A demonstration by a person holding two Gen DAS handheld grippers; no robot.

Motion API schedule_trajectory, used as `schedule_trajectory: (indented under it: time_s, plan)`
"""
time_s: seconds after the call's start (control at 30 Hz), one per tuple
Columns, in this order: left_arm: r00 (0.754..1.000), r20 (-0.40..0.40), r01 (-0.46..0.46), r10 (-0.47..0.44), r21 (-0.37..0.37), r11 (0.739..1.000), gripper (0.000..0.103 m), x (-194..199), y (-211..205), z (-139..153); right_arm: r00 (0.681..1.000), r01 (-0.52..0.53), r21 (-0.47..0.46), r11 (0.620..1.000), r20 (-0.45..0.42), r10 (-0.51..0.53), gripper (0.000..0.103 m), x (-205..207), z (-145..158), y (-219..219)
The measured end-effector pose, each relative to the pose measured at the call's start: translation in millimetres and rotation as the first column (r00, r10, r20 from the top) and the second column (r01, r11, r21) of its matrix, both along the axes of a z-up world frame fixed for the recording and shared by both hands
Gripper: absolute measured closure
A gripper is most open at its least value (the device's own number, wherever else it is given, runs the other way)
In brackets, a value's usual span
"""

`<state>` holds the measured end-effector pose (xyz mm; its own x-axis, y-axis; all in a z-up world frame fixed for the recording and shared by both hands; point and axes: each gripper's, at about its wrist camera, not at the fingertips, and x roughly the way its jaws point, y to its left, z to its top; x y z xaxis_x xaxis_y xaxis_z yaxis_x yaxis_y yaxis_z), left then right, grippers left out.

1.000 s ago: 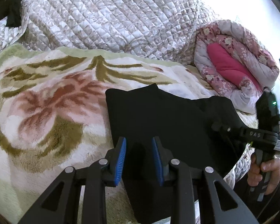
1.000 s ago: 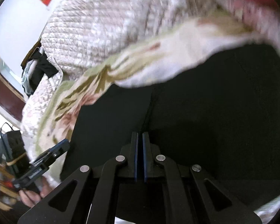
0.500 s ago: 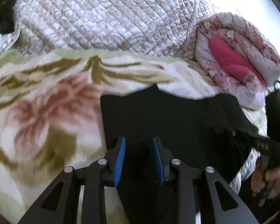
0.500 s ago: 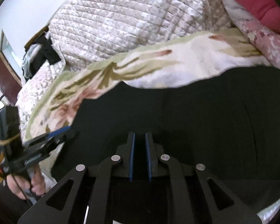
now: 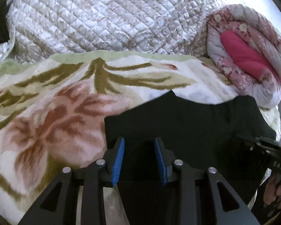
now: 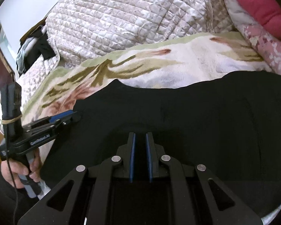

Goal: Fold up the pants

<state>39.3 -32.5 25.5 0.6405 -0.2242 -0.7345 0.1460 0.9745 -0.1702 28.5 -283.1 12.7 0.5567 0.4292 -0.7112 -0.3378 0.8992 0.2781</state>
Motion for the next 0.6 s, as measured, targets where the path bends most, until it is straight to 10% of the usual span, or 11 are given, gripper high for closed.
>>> schedule_trajectory:
  time_s: [0.6]
  plan:
    - [1.000, 0.011, 0.003, -0.003, 0.036, 0.999, 0.064, -76.9, -8.4, 4.9, 0.992, 0.024, -0.224, 0.974, 0.127, 0.005, 0.075, -61.5, -4.7, 11.6]
